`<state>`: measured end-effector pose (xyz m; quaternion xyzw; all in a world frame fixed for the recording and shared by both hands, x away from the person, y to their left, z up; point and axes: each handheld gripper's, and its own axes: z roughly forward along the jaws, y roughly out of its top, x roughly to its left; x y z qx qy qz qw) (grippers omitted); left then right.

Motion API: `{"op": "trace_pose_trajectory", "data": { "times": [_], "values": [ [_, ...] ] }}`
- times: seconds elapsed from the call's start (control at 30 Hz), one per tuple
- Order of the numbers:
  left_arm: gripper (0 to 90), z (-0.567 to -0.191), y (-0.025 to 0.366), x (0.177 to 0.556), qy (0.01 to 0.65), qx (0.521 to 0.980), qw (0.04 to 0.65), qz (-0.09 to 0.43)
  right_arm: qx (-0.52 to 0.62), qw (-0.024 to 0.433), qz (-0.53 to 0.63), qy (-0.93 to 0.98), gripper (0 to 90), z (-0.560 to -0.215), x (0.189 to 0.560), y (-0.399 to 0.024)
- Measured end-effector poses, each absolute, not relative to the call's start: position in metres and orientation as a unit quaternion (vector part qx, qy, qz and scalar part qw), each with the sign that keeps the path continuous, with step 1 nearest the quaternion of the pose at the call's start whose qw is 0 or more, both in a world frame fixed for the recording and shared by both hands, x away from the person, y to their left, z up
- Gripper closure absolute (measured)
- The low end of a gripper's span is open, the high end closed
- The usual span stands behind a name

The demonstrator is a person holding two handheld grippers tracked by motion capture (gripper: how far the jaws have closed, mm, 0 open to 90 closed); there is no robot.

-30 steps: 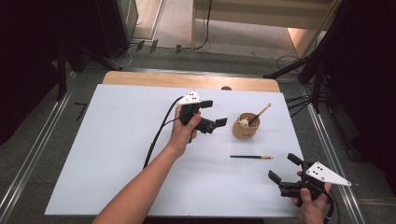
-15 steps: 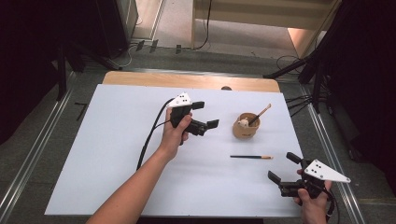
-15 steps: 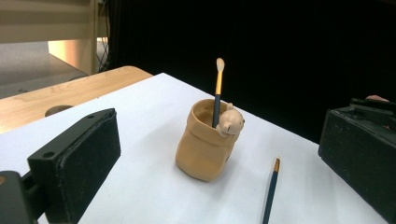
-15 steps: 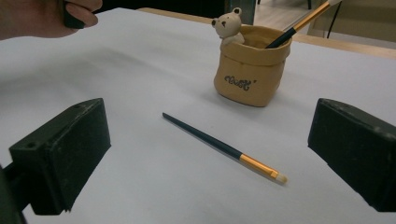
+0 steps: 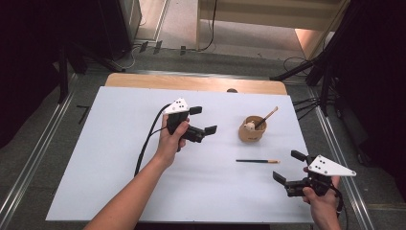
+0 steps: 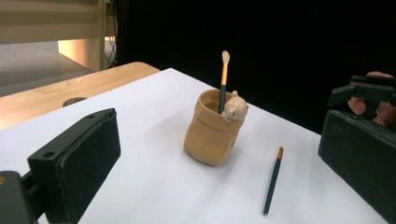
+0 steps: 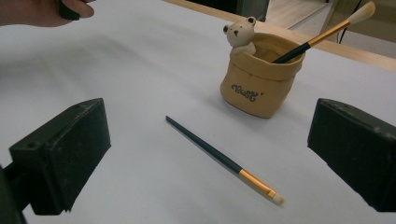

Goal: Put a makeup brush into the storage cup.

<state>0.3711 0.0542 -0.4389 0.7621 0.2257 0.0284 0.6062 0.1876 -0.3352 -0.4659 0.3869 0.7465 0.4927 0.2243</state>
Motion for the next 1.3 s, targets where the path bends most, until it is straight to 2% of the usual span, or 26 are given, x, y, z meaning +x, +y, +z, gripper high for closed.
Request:
{"op": "trace_pose_trajectory", "data": {
  "times": [0.53,1.3],
  "values": [
    [0.0,-0.442,0.07,0.356,0.227,0.763,0.604,0.036,0.376,0.2,0.472,0.772,0.0,-0.456,0.208,-0.334],
    [0.0,-0.449,0.104,0.335,0.243,0.755,0.608,0.044,0.376,0.175,0.468,0.781,0.0,-0.467,0.237,-0.327]
  ]
}}
